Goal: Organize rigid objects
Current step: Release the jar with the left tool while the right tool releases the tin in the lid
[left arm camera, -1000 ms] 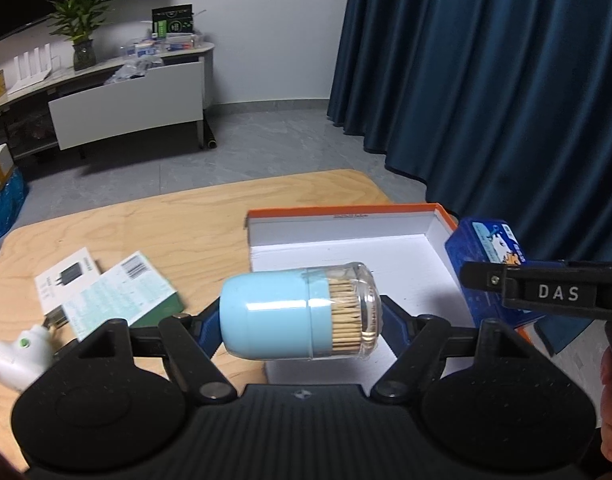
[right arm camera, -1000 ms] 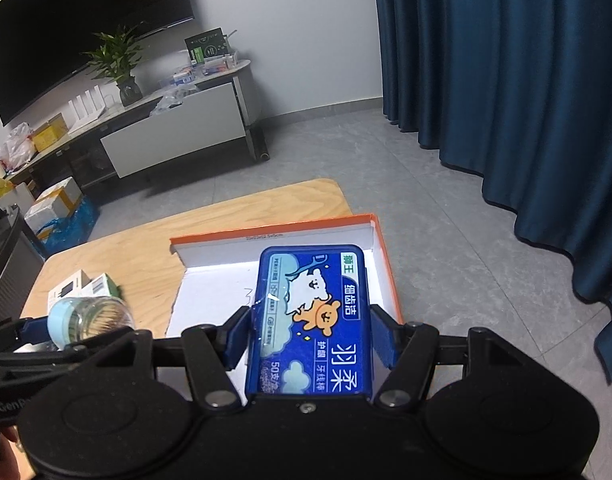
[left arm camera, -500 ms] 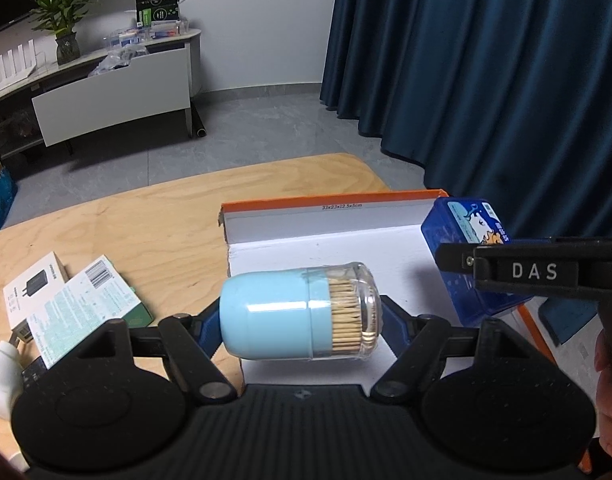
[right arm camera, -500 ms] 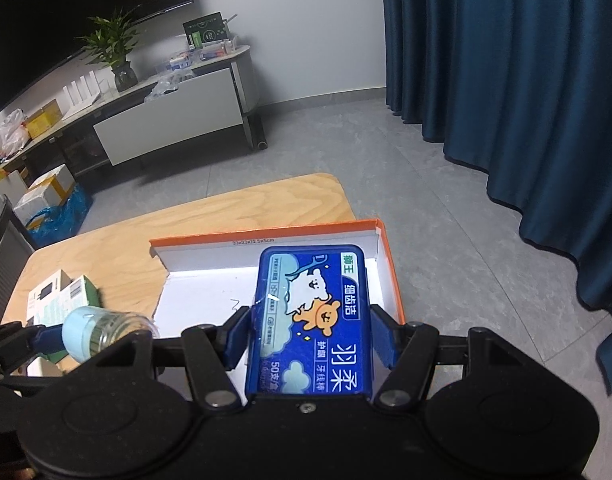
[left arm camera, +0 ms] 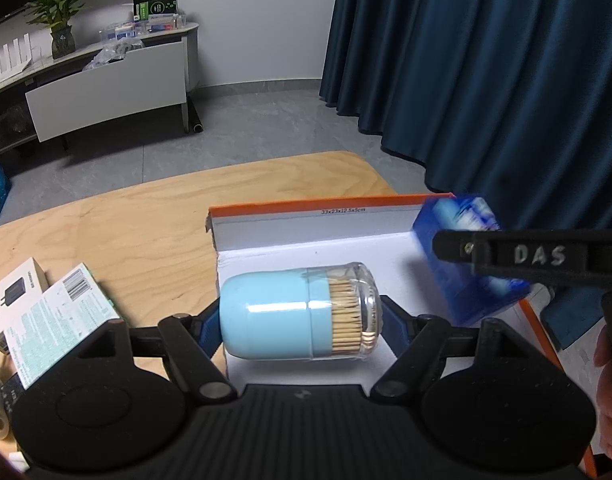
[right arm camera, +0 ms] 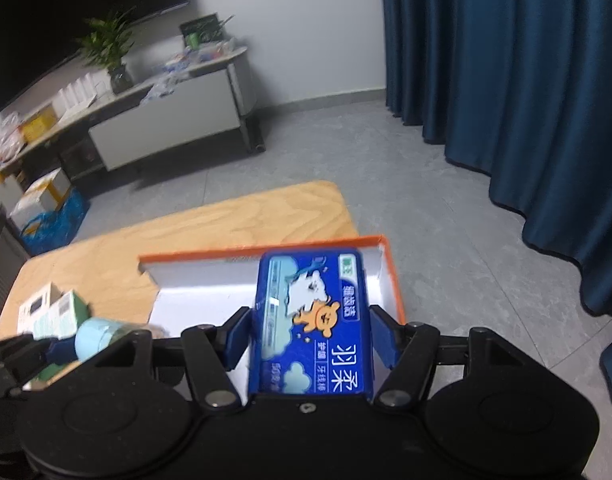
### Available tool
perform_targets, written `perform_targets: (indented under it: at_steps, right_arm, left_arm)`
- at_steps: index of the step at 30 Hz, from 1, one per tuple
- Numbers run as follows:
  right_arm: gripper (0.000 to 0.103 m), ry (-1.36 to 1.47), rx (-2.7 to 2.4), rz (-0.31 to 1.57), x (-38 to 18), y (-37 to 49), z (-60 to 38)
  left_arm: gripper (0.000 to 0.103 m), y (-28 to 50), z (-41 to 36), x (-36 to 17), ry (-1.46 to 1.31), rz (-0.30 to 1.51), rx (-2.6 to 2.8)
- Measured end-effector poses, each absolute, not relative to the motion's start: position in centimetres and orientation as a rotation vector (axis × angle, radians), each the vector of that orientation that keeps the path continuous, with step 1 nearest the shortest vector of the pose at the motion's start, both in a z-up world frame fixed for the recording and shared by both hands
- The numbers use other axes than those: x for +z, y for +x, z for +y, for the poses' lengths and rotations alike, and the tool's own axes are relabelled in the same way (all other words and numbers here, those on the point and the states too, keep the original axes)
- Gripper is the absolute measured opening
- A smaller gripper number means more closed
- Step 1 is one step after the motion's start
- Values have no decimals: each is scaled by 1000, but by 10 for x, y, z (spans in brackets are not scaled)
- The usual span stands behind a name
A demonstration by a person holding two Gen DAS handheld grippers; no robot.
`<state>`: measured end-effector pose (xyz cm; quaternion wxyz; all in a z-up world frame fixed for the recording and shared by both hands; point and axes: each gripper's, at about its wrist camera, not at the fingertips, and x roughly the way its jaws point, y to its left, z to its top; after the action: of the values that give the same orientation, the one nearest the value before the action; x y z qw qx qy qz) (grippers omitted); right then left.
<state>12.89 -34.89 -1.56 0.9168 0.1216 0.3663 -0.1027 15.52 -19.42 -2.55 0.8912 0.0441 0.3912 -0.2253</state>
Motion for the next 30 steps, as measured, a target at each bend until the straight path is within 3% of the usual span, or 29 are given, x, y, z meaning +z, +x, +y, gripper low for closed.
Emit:
perform_targets:
  at_steps: [12,17,25,30]
  right_arm:
    - [76,293,-225,656,7,91,-364]
    - [76,301,-224,648,11,82,-362]
    - [77,314,-217,652,16,68,-350]
    - [78,315,-197,664,17,59,-336]
  left_arm:
    - [79,173,-223,-36,88,811,-514]
    - [90,166,-217,-25,84,788,-492]
    - [100,148,-191,-5,65,793,-425]
    - [101,134,-176,1,85,816,-376]
